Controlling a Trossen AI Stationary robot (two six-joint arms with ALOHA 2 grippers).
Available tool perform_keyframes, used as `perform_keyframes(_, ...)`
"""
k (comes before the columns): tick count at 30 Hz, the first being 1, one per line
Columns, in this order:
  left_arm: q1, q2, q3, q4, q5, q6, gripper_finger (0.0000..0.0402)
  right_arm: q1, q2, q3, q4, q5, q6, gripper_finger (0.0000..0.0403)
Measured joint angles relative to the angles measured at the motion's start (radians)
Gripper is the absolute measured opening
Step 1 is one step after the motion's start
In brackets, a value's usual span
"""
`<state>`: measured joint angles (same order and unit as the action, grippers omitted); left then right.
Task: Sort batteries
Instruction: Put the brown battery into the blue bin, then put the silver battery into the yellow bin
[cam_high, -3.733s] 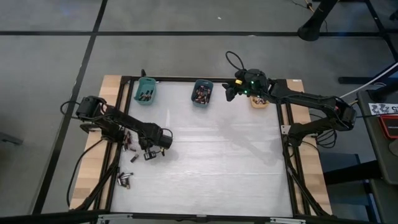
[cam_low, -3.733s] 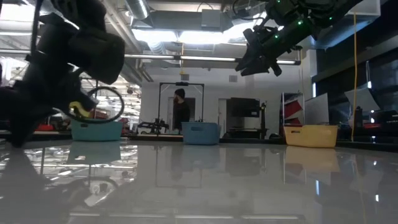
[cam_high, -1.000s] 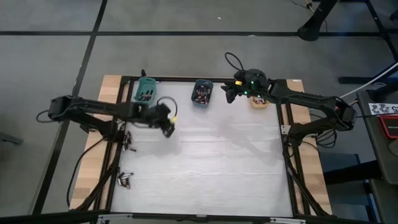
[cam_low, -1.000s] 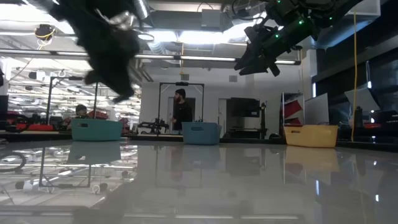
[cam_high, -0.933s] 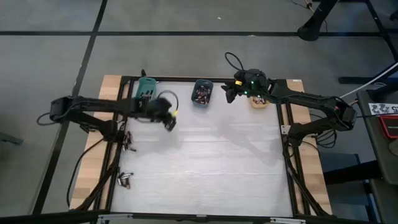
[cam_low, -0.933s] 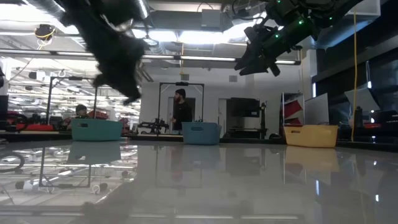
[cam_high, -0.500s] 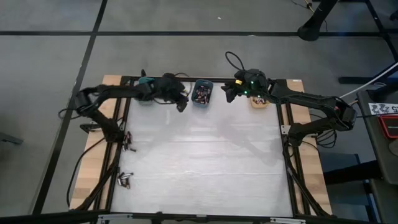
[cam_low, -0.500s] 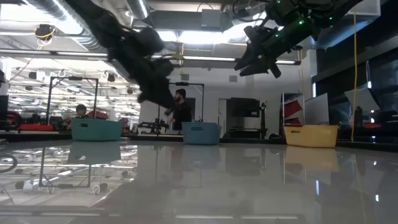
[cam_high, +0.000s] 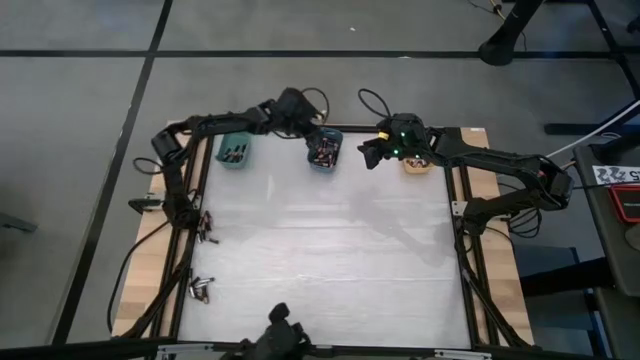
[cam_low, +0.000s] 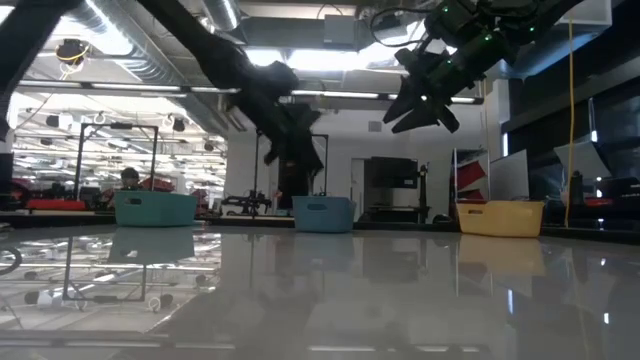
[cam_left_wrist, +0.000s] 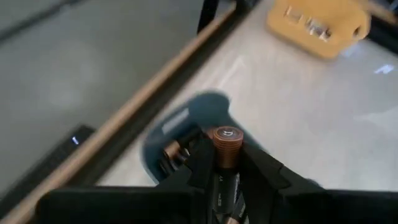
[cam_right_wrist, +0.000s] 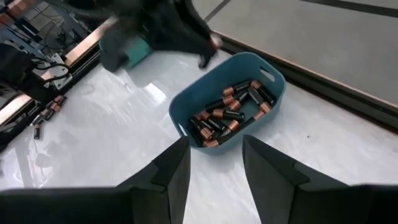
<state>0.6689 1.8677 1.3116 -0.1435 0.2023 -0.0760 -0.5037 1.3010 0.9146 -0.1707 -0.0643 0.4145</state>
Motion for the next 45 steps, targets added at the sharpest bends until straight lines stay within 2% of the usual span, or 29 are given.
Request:
perform_keyframes(8, -0.038, 0.104, 0.008, -0.006, 0.047, -0.135, 0.0049, 0.000, 0.000, 0.000, -0.028, 0.000, -0.008, 0.0147)
perform_keyframes(19, -0.044, 0.105, 0.011, -0.007, 0.047, -0.164, 0.0149, 0.000, 0.000, 0.000, -0.027, 0.000, -0.026, 0.0147)
perform_keyframes(21, -0.035, 0.086, 0.021, -0.030, 0.078, -0.169, 0.0161, 0.000, 0.000, 0.000, -0.027, 0.000, -0.026, 0.0147)
perform_keyframes(24, -0.030, 0.016, 0.057, -0.069, 0.108, -0.095, 0.0168, 0.000, 0.000, 0.000, -0.025, 0.000, -0.027, 0.0147)
perform_keyframes(27, -0.027, -0.067, 0.100, -0.220, -0.002, -0.005, 0.0168, 0.000, 0.000, 0.000, -0.019, 0.000, -0.028, 0.0147)
perform_keyframes(30, -0.020, -0.124, 0.121, -0.441, -0.236, 0.098, 0.0160, -0.001, 0.000, 0.000, -0.007, 0.007, -0.033, 0.0147)
perform_keyframes(32, 0.021, -0.134, 0.136, -0.576, -0.294, 0.139, 0.0154, 0.000, 0.000, 0.000, -0.006, 0.030, -0.042, 0.0147)
perform_keyframes(35, 0.135, -0.115, 0.138, -0.701, -0.297, 0.173, 0.0145, -0.001, 0.000, 0.000, -0.002, 0.038, -0.053, 0.0147)
perform_keyframes(40, 0.311, -0.074, 0.138, -0.669, -0.294, 0.202, 0.0135, 0.000, 0.000, 0.000, 0.002, 0.037, -0.054, 0.0147)
perform_keyframes(45, 0.413, -0.029, 0.137, -0.627, -0.264, 0.196, 0.0118, 0.000, 0.000, 0.000, 0.004, 0.038, -0.046, 0.0147)
